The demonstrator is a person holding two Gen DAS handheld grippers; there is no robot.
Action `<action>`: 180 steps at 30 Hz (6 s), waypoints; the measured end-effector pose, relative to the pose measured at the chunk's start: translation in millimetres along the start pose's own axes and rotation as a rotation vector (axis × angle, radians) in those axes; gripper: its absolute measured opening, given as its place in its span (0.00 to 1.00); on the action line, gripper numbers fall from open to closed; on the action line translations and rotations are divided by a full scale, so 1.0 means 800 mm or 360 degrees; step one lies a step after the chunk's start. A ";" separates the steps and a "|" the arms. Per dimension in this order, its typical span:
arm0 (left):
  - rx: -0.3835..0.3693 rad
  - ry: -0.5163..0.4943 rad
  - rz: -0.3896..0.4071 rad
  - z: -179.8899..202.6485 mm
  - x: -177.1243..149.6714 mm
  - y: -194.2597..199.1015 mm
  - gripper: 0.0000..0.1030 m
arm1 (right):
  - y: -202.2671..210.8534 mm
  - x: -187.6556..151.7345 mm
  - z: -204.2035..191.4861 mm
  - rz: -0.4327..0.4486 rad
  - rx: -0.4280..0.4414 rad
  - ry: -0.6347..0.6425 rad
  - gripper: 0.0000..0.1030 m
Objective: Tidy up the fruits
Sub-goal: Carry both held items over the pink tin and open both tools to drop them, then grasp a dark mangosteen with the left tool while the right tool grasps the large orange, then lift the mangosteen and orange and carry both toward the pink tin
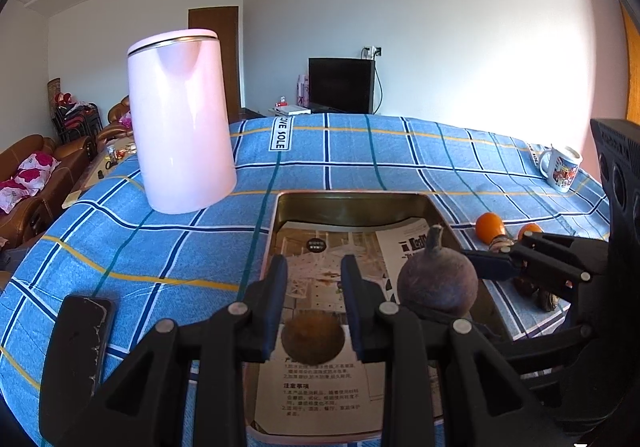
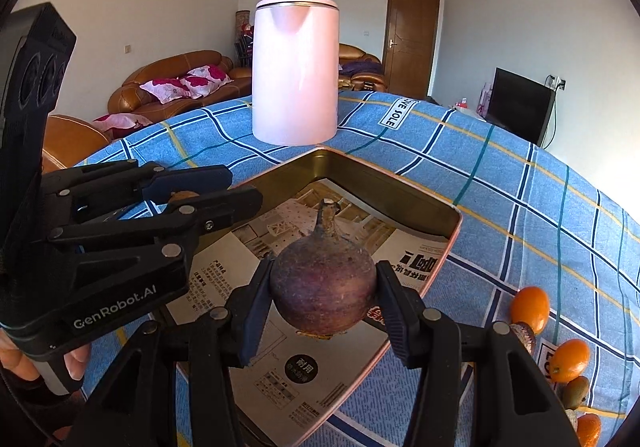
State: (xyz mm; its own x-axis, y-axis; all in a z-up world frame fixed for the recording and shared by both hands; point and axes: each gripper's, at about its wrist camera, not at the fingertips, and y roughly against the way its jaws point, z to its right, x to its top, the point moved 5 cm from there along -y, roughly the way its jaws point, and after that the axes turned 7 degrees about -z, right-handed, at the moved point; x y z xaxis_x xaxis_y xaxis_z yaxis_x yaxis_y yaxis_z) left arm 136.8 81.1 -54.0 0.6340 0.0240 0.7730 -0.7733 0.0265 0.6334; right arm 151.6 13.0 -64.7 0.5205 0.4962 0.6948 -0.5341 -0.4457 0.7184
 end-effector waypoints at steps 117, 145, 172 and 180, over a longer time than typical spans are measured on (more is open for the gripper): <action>-0.0452 -0.0274 0.0114 0.251 -0.017 0.013 0.30 | 0.182 -0.169 0.173 0.0389 -0.0337 -0.0353 0.47; -0.0326 -0.0370 0.0340 0.259 -0.022 0.045 0.30 | 0.204 -0.172 0.168 0.0608 -0.0375 -0.0264 0.47; -0.0294 -0.0337 0.0411 0.246 -0.016 0.059 0.30 | 0.221 -0.175 0.173 0.0728 -0.0344 -0.0324 0.47; -0.0257 -0.0246 0.0392 0.206 -0.008 0.058 0.30 | 0.208 -0.144 0.163 0.0625 -0.0302 -0.0297 0.47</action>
State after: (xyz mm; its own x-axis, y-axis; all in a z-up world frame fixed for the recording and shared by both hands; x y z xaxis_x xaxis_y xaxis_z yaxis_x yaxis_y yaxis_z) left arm 95.9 -82.4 -24.0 0.4099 -0.1021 0.9064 -0.8847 0.1974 0.4223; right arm 89.6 -215.9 -21.0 0.3561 0.1674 0.9193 -0.8178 -0.4201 0.3933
